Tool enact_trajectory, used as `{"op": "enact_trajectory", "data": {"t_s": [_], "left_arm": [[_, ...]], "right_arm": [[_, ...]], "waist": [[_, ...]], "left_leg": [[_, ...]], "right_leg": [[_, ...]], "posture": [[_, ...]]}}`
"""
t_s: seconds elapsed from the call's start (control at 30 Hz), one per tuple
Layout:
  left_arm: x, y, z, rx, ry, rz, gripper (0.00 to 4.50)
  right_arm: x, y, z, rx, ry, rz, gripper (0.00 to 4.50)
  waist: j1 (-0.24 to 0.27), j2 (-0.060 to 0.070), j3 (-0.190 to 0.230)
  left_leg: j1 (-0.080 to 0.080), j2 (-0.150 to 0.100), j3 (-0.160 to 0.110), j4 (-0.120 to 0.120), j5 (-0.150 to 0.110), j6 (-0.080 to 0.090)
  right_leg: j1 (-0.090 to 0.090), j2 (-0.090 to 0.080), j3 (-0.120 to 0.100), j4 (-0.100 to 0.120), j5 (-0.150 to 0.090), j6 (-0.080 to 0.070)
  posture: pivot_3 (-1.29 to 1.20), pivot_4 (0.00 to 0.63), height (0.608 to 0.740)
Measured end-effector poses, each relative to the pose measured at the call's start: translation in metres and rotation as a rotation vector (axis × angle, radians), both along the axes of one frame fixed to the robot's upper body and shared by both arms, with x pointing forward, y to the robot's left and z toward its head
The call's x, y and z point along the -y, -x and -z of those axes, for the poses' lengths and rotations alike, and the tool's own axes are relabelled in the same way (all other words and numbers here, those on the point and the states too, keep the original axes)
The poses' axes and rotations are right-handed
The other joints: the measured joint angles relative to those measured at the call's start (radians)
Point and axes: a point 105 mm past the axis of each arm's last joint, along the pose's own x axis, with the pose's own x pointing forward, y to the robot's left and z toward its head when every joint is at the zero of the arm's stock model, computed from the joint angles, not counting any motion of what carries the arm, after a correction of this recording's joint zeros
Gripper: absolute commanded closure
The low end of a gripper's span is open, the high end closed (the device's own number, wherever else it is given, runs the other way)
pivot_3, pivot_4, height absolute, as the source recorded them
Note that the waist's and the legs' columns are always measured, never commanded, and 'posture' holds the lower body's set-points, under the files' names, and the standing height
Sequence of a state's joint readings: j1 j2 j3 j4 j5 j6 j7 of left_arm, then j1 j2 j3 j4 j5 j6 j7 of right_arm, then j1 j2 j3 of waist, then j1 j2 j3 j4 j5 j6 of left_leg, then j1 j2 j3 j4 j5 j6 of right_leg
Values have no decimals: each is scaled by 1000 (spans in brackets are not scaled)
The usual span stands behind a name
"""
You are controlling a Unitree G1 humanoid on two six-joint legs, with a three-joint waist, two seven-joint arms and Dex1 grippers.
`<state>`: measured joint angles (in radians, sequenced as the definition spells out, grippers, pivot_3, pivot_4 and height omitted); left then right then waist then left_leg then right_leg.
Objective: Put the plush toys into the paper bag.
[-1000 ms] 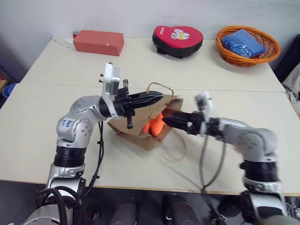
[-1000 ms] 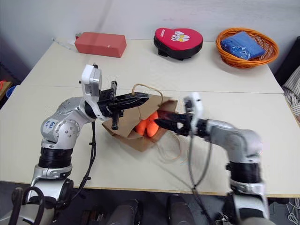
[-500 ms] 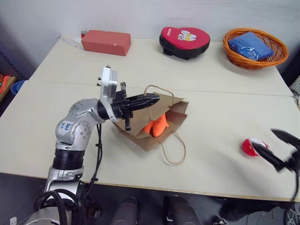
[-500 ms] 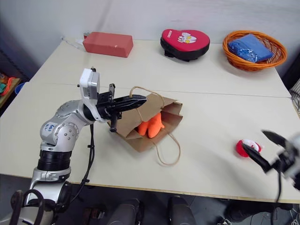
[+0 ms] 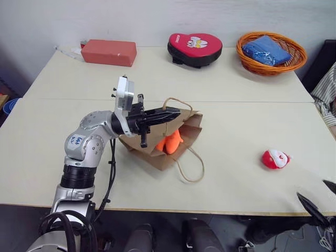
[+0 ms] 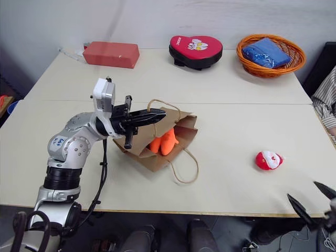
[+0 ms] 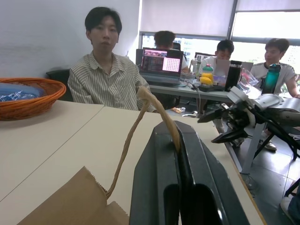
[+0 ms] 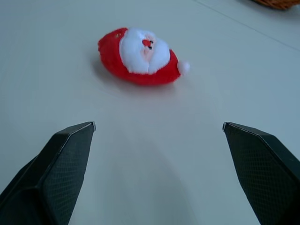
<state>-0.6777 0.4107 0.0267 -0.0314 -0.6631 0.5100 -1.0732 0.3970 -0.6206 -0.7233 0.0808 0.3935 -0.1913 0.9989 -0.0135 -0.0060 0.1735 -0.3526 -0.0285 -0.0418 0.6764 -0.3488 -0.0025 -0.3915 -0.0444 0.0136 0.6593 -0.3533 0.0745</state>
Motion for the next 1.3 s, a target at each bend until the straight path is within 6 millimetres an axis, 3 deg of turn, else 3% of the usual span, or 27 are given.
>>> {"op": "enact_trajectory", "data": {"t_s": [0.2,0.37,0.53,0.73,0.8,0.9,1.0,1.13,1.3], "left_arm": [[-1,0,-1,6,-4,-4,4500],[0,-1,-2,8,-3,-11,4500],[0,-1,-3,14,-1,-16,4500],[0,-2,-3,17,0,-25,4500],[-1,-2,-3,19,1,-28,4500],[-1,-2,-4,23,1,-31,4500],[-3,-3,-4,25,-1,-37,4500],[0,-2,-7,32,1,-22,4500],[0,-2,-11,33,7,-20,4500]], "right_arm": [[-11,-43,-10,2,45,-63,41],[-21,-74,7,-87,14,-80,41],[-21,-97,9,-178,-5,-67,1316],[-22,-99,9,-209,-46,-65,3228],[-26,-97,9,-219,-64,-89,3594],[-39,-93,4,-221,-84,-160,3676],[-81,-101,-27,-153,-134,-331,3676],[-174,-122,-79,-35,-258,-587,3676],[-250,-132,-74,-138,-339,-700,3677]], "waist": [[20,0,0],[24,0,0],[21,0,0],[24,0,0],[24,0,0],[25,0,0],[7,1,0],[-7,1,0],[13,1,0]], "left_leg": [[-3,0,-2,3,0,0],[-3,0,-1,4,0,0],[-3,0,-2,5,0,0],[-4,0,-2,5,0,0],[-4,0,-2,5,0,0],[-4,0,-2,5,0,0],[-4,1,-2,5,0,0],[-3,2,-7,5,0,-2],[-12,1,-8,6,0,-3]], "right_leg": [[-1,0,-2,-1,0,0],[-1,0,-2,0,0,0],[0,0,-2,0,0,0],[-1,0,-3,0,0,0],[-1,0,-3,0,0,0],[-1,0,-3,0,0,0],[-1,0,-2,0,0,0],[-2,2,-4,1,0,0],[-9,0,-6,0,0,0]], "posture": [[0,150,740],[0,150,740],[0,150,740],[0,150,740],[0,150,740],[0,150,740],[0,150,740],[0,150,740],[0,150,740]]}}
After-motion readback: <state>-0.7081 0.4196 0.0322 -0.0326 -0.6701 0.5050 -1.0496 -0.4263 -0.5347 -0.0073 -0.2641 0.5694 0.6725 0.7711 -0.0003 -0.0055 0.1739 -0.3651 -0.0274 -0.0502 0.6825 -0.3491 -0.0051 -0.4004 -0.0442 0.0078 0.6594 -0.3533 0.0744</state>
